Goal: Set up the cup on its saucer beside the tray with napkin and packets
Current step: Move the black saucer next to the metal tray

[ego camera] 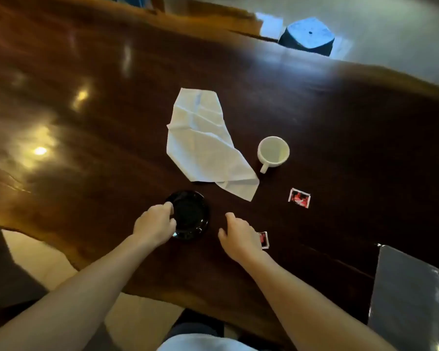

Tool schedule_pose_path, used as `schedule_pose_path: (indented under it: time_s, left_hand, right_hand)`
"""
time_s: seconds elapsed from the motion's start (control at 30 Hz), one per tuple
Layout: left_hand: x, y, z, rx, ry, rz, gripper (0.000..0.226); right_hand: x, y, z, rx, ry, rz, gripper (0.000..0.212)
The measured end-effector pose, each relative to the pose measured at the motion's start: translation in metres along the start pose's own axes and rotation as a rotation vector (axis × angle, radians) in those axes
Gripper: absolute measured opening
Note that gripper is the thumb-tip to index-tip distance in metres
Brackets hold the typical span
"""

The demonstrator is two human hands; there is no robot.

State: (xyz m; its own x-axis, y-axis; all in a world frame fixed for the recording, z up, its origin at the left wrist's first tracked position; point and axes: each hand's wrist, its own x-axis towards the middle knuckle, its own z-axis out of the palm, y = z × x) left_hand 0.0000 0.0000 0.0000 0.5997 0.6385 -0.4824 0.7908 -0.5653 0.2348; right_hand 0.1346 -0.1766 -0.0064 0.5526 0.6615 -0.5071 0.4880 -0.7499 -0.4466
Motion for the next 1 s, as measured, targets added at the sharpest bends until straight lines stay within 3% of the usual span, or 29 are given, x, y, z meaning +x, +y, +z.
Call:
schedule_pose_path:
  time_s: [0.23, 0.53, 0.6, 0.73, 1.0]
  left_hand:
    - [0.040, -0.043, 0.027, -0.222, -0.015, -0.298, 0.045]
    - [0.063, -0.046, 0.052, -0.447, -0.082, -0.393, 0.023]
    - [0.062, -0.043, 0.051, -0.449, -0.091, -0.388, 0.026]
    - [0.058, -0.020, 0.045, -0.444, -0.104, -0.330, 0.026]
    - [0.036, 0.106, 0.051, -0.384, -0.194, -0.057, 0.024]
  right_hand:
    - [0.052, -0.022, 0.039, 0.332, -0.175, 0.256, 0.051]
    - [0.078, -0.032, 0.072, 0.531, -0.160, 0.415, 0.038]
    - [0.074, -0.029, 0.070, 0.547, -0.143, 0.429, 0.034]
    - [0.055, -0.013, 0.049, 0.591, -0.152, 0.445, 0.050]
    - [-0.014, 0.078, -0.007, 0.695, 0.060, 0.571, 0.035]
